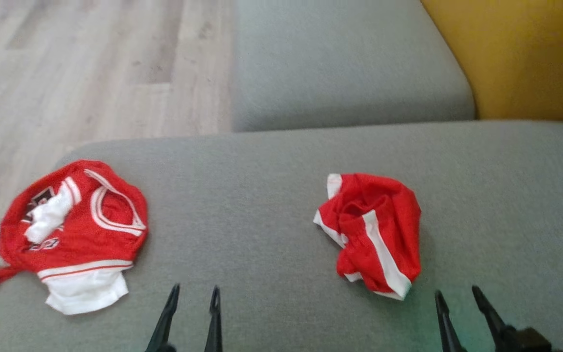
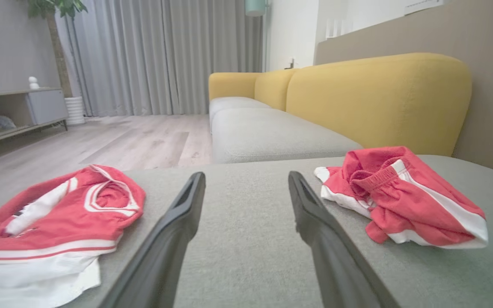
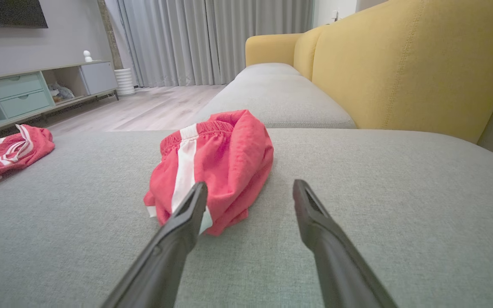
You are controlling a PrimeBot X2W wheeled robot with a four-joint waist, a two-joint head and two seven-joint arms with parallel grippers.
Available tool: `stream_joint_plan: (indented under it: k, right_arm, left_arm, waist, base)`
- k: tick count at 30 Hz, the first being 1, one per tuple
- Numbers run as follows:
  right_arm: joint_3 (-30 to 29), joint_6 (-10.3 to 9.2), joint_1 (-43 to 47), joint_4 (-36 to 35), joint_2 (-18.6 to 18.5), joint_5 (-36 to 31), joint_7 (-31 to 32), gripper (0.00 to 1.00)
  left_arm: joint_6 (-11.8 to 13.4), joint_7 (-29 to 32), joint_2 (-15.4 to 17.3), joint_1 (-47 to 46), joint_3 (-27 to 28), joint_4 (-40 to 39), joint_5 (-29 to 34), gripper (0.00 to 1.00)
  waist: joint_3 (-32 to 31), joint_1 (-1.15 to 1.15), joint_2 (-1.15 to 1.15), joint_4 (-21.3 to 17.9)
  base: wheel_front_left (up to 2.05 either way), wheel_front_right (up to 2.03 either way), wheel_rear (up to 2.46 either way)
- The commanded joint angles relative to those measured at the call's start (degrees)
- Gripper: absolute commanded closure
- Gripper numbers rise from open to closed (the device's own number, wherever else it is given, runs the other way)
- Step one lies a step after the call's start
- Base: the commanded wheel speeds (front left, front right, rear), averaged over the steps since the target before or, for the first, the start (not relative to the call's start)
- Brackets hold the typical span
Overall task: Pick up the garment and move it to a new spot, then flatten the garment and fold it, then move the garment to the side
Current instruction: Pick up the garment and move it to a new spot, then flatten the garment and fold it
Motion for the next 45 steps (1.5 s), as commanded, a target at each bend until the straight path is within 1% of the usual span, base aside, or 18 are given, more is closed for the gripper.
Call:
stream_joint_plan:
  k: [1, 4, 9, 19, 26, 34, 43, 45]
  right_arm:
    - [1.1, 0.42, -1.2, -2.2, -0.3, 0.6, -0.6, 0.00]
    - [0.6, 0.42, 0.4, -2.7, -0.3, 0.8, -0.6, 0.00]
    - [0.9, 0.42, 1.3, -3.3, -0.3, 0.5, -0.6, 0.00]
    - [1.5, 0.42, 1.7, -3.9, -0.3, 1.0, -0.6, 0.00]
    - [1.7, 0.42, 1.5, -3.7, -0.3, 1.0, -0.6, 0.00]
    - [1.3, 0.42, 1.4, -4.0, -0.3, 0.9, -0.6, 0.00]
    - [1.2, 0.42, 1.2, -4.1, -0.3, 0.4, -0.6, 0.00]
    - [1.2, 0.42, 1.0, -4.1, -0.3, 0.4, -0.6, 0.00]
  left_arm:
    - [0.2, -0.5, -0.6, -0.9, 2.7, -2.6, 0.9, 0.00]
    - [0.8, -0.5, -1.2, 2.7, 4.5, -3.5, 1.7, 0.00]
    - [1.2, -0.5, -1.7, 4.7, 6.4, -3.5, 2.3, 0.00]
    - [-0.2, -0.5, -2.1, 5.2, 9.4, -2.5, 4.0, 0.00]
    - [-1.0, -0.5, -2.1, 5.3, 9.8, -1.7, 4.6, 0.00]
    - [-1.7, -0.5, -2.2, 3.2, 10.0, -0.9, 5.2, 0.00]
    - [-1.3, -0.5, -2.2, 2.3, 9.8, -0.4, 4.7, 0.00]
    - [-2.0, -0.5, -2.2, 1.3, 9.6, -0.3, 4.8, 0.00]
  waist:
    - [-2.4, 0.01, 0.00, 2.2]
    - [-2.8, 0.01, 0.00, 2.5]
    - [-3.0, 0.01, 0.00, 2.4]
    - [-3.8, 0.01, 0.00, 1.4]
    - [-3.8, 0.01, 0.00, 0.7]
    - [-3.1, 0.01, 0.00, 0.6]
    - [-1.9, 0.01, 0.00, 0.1]
    - [-1.1, 0.01, 0.00, -0.3]
  base:
    - [0.00, 0.00, 0.00]
    - [0.00, 0.00, 0.00]
    - [0.00, 0.00, 0.00]
    - [0.00, 0.00, 0.00]
    - [0.00, 0.00, 0.00]
    - [0.00, 0.00, 0.00]
    - [0.00, 0.00, 0.00]
    - [0.00, 0.00, 0.00]
